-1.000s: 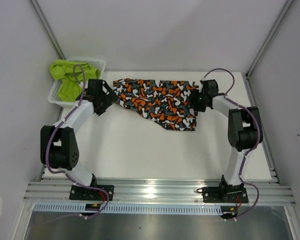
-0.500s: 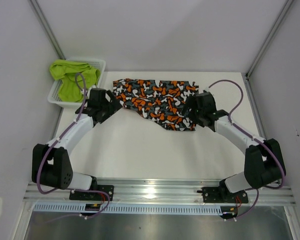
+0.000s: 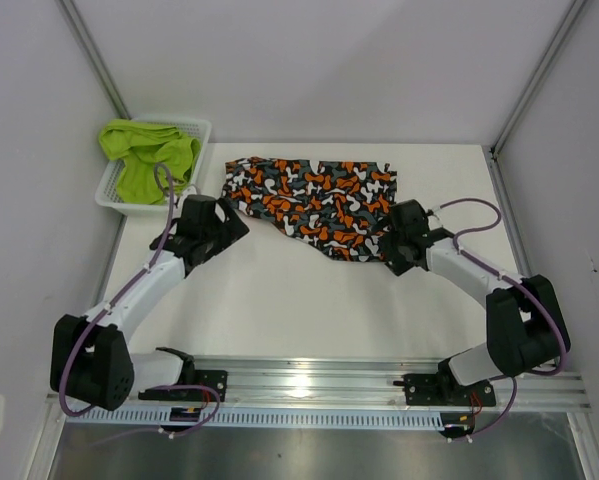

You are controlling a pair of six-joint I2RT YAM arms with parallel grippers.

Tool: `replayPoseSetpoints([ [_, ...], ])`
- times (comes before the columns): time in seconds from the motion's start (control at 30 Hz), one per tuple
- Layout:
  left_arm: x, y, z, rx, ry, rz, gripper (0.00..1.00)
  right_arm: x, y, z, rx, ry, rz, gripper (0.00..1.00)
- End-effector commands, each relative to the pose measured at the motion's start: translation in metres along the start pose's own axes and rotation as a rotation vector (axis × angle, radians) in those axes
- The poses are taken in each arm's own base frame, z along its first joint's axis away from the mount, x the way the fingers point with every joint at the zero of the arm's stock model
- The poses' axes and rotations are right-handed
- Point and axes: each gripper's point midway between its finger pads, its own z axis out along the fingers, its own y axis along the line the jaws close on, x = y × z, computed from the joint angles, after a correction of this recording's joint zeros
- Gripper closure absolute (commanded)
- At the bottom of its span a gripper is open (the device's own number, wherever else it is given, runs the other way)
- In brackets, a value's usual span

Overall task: Fold and stack the shorts
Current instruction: Fold the shorts

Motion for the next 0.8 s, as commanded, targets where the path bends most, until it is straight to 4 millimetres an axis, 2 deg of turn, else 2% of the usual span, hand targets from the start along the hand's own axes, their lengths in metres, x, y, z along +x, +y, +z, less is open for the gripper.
replayPoseSetpoints([
  [0.0, -0.006, -0.007, -0.008, 0.028, -0.054, -0.008, 0.01, -0.006, -0.013, 0.008, 0.057, -0.053, 0.140, 0.04],
  [0.27, 0.014, -0.005, -0.008, 0.031, -0.044, 0.013, 0.01, -0.006, -0.033, 0.033, 0.101, -0.053, 0.222, 0.07],
  [0.47, 0.025, 0.003, -0.004, 0.015, -0.029, 0.023, 0.01, -0.010, -0.036, 0.048, 0.133, -0.063, 0.223, 0.10],
  [0.67, 0.024, 0.002, -0.005, 0.022, -0.040, 0.024, 0.01, -0.019, -0.045, 0.063, 0.167, -0.103, 0.255, 0.22],
  [0.7, 0.024, 0.003, -0.005, 0.020, -0.043, 0.024, 0.01, -0.021, -0.044, 0.065, 0.165, -0.108, 0.260, 0.26],
  [0.77, 0.025, 0.004, -0.003, 0.014, -0.040, 0.028, 0.01, -0.022, -0.047, 0.071, 0.174, -0.118, 0.257, 0.40],
])
